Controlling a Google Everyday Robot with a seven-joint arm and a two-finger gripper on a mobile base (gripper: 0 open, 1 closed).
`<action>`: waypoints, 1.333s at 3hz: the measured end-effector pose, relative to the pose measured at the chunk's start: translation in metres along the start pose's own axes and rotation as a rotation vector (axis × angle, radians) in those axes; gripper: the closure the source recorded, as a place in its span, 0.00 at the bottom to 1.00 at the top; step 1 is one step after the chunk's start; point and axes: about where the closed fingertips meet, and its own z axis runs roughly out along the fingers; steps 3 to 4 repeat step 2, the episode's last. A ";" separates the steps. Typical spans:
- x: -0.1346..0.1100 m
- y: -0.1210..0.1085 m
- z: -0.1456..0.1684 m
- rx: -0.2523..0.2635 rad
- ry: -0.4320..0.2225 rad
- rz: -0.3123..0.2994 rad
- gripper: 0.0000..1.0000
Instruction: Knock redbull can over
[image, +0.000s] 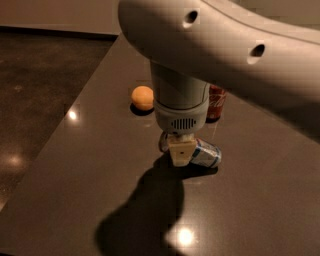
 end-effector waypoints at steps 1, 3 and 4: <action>-0.001 -0.001 -0.001 0.009 -0.005 0.000 0.00; -0.001 -0.001 -0.001 0.009 -0.005 0.000 0.00; -0.001 -0.001 -0.001 0.009 -0.005 0.000 0.00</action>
Offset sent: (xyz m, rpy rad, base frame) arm 0.0007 0.0015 0.0015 0.0048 -0.0089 0.0015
